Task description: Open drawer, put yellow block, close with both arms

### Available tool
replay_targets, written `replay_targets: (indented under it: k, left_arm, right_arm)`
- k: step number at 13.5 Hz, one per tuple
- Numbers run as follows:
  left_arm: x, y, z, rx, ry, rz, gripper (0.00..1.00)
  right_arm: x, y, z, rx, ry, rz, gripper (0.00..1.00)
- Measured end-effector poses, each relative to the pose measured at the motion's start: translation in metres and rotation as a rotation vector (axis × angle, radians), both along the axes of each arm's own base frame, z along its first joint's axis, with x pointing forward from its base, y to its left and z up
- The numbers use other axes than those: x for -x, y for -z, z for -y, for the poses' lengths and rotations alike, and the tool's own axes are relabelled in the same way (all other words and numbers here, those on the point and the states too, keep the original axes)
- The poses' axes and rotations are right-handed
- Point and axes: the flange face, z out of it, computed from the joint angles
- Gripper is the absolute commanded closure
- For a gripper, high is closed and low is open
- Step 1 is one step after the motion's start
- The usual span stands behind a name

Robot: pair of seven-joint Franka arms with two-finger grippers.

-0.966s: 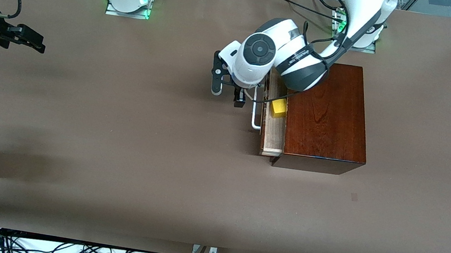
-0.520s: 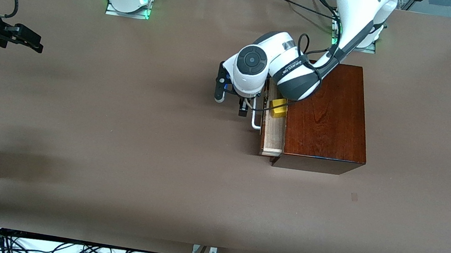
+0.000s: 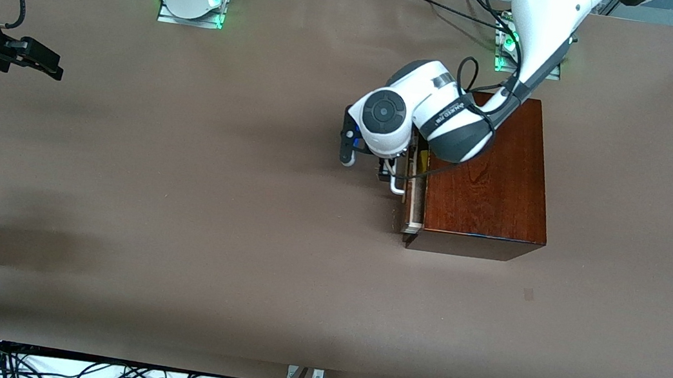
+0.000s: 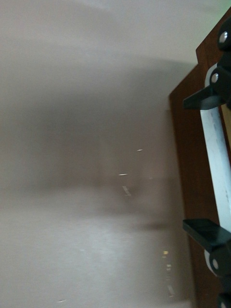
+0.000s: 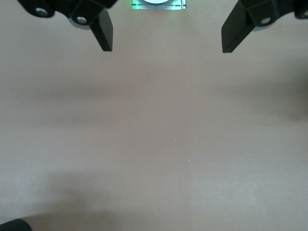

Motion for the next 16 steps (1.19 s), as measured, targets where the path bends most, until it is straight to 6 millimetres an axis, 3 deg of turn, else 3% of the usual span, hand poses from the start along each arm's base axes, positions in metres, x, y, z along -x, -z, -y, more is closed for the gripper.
replay_targets:
  k: [3, 6, 8, 12, 14, 16]
  left_arm:
    - [-0.012, -0.004, -0.018, -0.025, -0.013, -0.001, 0.00]
    - [-0.012, -0.006, -0.018, -0.023, -0.015, 0.000, 0.00]
    - [-0.015, -0.017, -0.016, 0.010, -0.061, -0.007, 0.00]
    - [-0.023, -0.081, -0.018, 0.120, -0.353, -0.044, 0.00]
    - [-0.029, -0.118, -0.040, 0.096, -0.489, -0.031, 0.00]
    - [-0.037, -0.155, -0.079, 0.034, -0.597, -0.007, 0.00]
  right_arm:
    - [0.000, -0.001, 0.001, 0.008, 0.000, 0.005, 0.00]
    - [-0.001, -0.001, 0.002, 0.009, 0.001, 0.006, 0.00]
    - [-0.001, -0.001, 0.002, 0.009, 0.001, 0.006, 0.00]
    - [-0.001, -0.001, 0.002, 0.009, 0.002, 0.007, 0.00]
    - [-0.001, -0.002, 0.002, 0.009, 0.002, 0.007, 0.00]
    - [-0.001, -0.002, 0.003, 0.009, 0.003, 0.007, 0.00]
